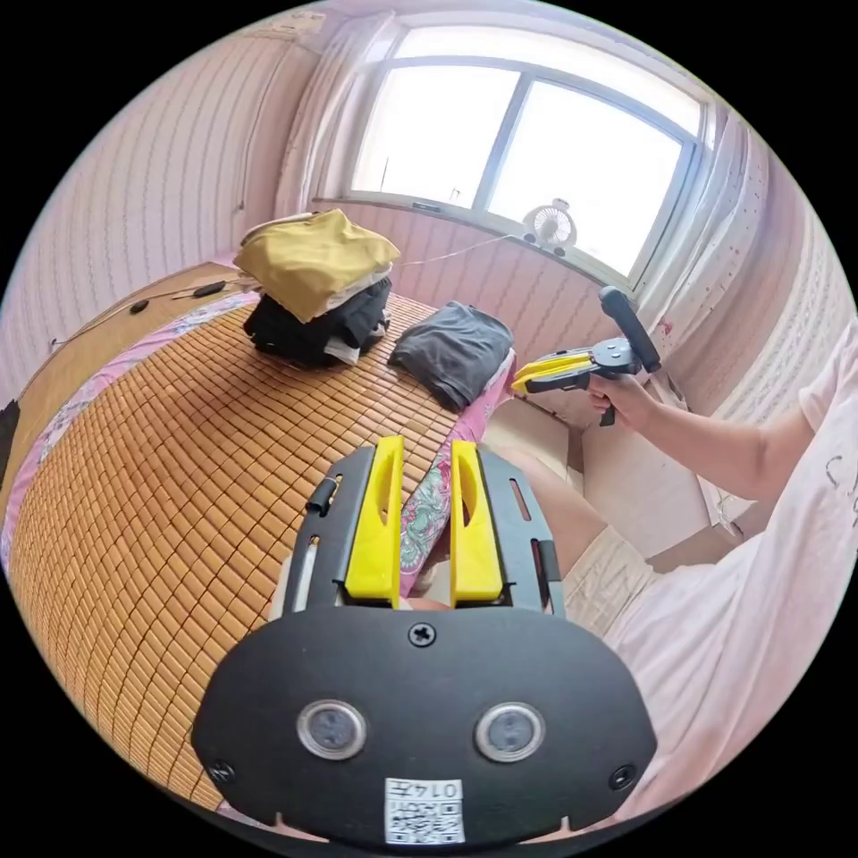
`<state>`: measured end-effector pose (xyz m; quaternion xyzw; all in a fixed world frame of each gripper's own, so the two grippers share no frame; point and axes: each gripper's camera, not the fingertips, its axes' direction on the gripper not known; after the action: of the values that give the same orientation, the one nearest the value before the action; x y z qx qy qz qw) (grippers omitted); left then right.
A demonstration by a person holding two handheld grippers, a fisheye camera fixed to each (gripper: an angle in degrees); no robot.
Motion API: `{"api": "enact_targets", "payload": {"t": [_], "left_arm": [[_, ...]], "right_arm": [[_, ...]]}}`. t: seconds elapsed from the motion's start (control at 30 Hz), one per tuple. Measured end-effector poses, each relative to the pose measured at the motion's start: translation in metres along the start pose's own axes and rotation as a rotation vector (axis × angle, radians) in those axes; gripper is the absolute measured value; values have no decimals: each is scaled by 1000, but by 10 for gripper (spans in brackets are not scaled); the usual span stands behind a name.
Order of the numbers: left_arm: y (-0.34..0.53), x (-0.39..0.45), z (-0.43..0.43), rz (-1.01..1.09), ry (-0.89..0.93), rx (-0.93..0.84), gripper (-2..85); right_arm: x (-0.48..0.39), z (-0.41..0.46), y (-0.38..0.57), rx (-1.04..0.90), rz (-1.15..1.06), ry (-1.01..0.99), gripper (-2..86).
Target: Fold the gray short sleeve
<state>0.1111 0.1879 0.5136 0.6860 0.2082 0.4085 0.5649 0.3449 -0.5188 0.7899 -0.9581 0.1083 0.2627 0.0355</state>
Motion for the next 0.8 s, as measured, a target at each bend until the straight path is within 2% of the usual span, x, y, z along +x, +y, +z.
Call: {"api": "enact_targets", "payload": {"t": [0.17,0.37,0.5,0.57,0.63,0.8], "left_arm": [[-50,4,163,33,74,-140,86],[-96,0,330,50,95,-230,86],[-108,-4,407,30,93,-273,87],[-109,-9,448,32,83,-305,88],[-109,-14,473,40,76,-311,88],[-117,-35,538,28,72,-296,91]], "right_arm": [[83,-1,-13,10,87,18,94],[124,0,-101,37,-54,34,100],[136,34,-161,-85,-138,43,147],[154,51,-170,-126,-110,115,136],[179,34,-163,-32,-78,226,43],[247,-48,-120,96,37,36,7]]}}
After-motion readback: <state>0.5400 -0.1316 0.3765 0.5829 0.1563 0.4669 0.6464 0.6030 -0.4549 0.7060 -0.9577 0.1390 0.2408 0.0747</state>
